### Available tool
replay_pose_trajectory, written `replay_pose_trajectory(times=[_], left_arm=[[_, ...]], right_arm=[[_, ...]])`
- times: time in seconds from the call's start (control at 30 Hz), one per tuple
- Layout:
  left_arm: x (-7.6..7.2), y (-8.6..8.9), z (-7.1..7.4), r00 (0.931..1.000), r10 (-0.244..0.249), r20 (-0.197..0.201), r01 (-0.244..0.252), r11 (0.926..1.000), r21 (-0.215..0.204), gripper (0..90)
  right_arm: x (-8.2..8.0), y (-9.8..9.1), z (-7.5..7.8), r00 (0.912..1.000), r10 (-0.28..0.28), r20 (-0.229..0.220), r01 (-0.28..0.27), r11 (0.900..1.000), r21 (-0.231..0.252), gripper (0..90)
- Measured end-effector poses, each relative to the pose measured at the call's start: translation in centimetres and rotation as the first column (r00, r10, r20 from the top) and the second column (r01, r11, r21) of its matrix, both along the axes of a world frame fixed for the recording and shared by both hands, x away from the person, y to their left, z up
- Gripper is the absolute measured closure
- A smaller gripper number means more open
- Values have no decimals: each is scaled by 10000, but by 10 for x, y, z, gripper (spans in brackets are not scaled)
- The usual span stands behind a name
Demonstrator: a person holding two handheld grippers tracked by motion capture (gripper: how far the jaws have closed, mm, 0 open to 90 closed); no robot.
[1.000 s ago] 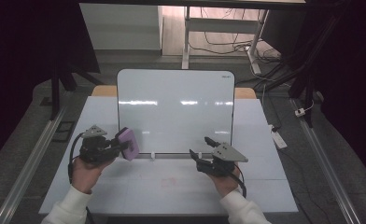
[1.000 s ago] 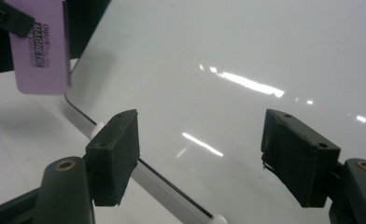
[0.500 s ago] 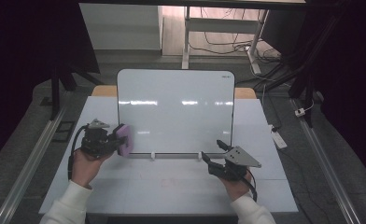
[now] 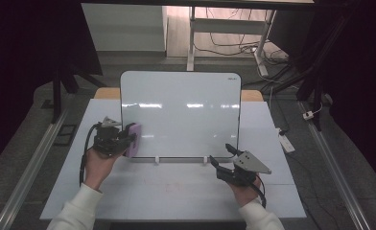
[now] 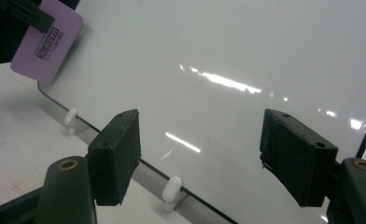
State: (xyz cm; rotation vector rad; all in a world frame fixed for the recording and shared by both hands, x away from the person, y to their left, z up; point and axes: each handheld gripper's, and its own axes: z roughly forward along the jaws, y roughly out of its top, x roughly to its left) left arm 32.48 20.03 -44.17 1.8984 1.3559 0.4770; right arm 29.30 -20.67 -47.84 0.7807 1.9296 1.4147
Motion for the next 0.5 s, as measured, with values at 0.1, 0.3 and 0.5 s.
replay_pose_trajectory(times=[0.1, 0.3, 0.5], left_arm=[[0, -3, -1, 9999, 17, 145, -18, 10000, 55, 627], [2, -4, -6, 9998, -76, 159, 77, 9999, -76, 594], [2, -4, -9, 9997, -117, 214, 119, 9998, -127, 512]], right_arm=[[-1, 0, 1, 10000, -3, 48, 3, 10000, 12, 286], [1, -4, 1, 10000, -31, -44, 31, 10000, 18, 295], [3, -7, -1, 9998, -70, -212, 68, 9999, -87, 298]])
